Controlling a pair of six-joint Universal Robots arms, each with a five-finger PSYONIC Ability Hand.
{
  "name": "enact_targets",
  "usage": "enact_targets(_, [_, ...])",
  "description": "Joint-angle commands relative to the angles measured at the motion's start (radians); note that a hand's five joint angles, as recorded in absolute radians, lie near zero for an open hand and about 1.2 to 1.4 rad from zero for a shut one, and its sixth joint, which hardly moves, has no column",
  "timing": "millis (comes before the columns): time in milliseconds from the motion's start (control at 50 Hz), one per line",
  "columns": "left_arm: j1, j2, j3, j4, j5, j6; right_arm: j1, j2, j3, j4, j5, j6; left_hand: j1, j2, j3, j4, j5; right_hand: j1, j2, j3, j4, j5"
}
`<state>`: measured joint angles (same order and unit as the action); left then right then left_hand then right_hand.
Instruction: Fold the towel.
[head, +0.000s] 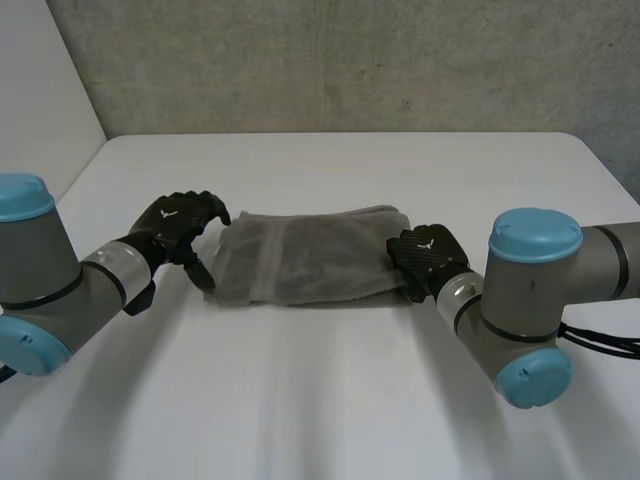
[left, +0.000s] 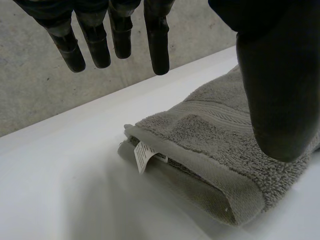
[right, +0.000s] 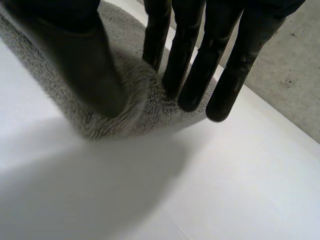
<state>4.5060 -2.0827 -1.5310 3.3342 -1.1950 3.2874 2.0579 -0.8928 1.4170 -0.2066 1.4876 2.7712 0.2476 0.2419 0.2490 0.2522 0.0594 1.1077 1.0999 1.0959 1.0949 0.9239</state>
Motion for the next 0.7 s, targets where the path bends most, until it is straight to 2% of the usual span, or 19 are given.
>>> enact_targets(20, [-0.008,0.001,-0.004,-0.001,0.0,0.0,-0.027,-0.011,0.049,-0.074,-0.003,0.04,-0.069,-0.064,-0.071,-0.074,-0.056,0.289,0.296,0.3,0.301,0.298])
enact_targets(120, [-0.008,0.006,-0.011,0.001,0.0,0.0,-0.048,-0.075,0.102,-0.063,-0.015,0.036,-0.069,-0.064,-0.071,-0.074,-0.056,0.289,0.296,0.3,0.301,0.298])
enact_targets(180, [-0.008,0.006,-0.011,0.001,0.0,0.0,-0.073,-0.115,0.16,-0.039,-0.055,0.033,-0.069,-0.064,-0.071,-0.074,-0.056,0.289,0.296,0.3,0.301,0.298])
enact_targets(220, [-0.008,0.006,-0.011,0.001,0.0,0.0,-0.116,-0.153,0.219,0.005,-0.116,0.01,-0.069,-0.064,-0.071,-0.074,-0.056,0.289,0.296,0.3,0.301,0.298])
enact_targets(280, [-0.008,0.007,-0.011,0.001,0.0,0.0,-0.153,-0.176,0.254,0.029,-0.145,-0.019,-0.069,-0.064,-0.071,-0.074,-0.056,0.289,0.296,0.3,0.301,0.298])
enact_targets(320, [-0.007,0.013,-0.009,0.001,-0.002,0.0,-0.243,-0.225,0.321,0.073,-0.196,-0.103,-0.069,-0.064,-0.071,-0.074,-0.056,0.289,0.296,0.3,0.301,0.298])
enact_targets(440, [-0.007,0.039,-0.008,-0.008,-0.003,-0.006,-0.344,-0.297,0.358,0.116,-0.221,-0.271,-0.069,-0.064,-0.071,-0.074,-0.056,0.289,0.296,0.3,0.301,0.298])
enact_targets(560, [-0.018,0.084,0.009,-0.015,-0.005,-0.012,-0.326,-0.324,0.28,0.133,-0.21,-0.294,-0.069,-0.064,-0.071,-0.074,-0.056,0.289,0.296,0.3,0.301,0.298])
enact_targets(600, [-0.03,0.093,0.017,-0.015,-0.006,-0.014,-0.241,-0.331,0.206,0.16,-0.208,-0.263,-0.069,-0.064,-0.071,-0.074,-0.056,0.289,0.296,0.3,0.301,0.298])
enact_targets(620, [-0.043,0.099,0.029,-0.015,-0.006,-0.022,-0.24,-0.331,0.206,0.161,-0.208,-0.263,-0.069,-0.064,-0.071,-0.074,-0.056,0.289,0.296,0.3,0.301,0.298])
enact_targets(640, [-0.056,0.105,0.038,-0.015,-0.006,-0.034,-0.178,-0.33,0.165,0.173,-0.205,-0.237,-0.069,-0.064,-0.071,-0.074,-0.056,0.289,0.296,0.3,0.301,0.298])
enact_targets(660, [-0.056,0.105,0.038,-0.015,-0.006,-0.034,-0.177,-0.33,0.165,0.173,-0.205,-0.237,-0.069,-0.064,-0.071,-0.074,-0.056,0.289,0.296,0.3,0.301,0.298])
enact_targets(700, [-0.067,0.113,0.061,-0.015,-0.006,-0.072,-0.038,-0.298,0.07,0.182,-0.179,-0.178,-0.069,-0.064,-0.071,-0.074,-0.056,0.289,0.296,0.3,0.301,0.298])
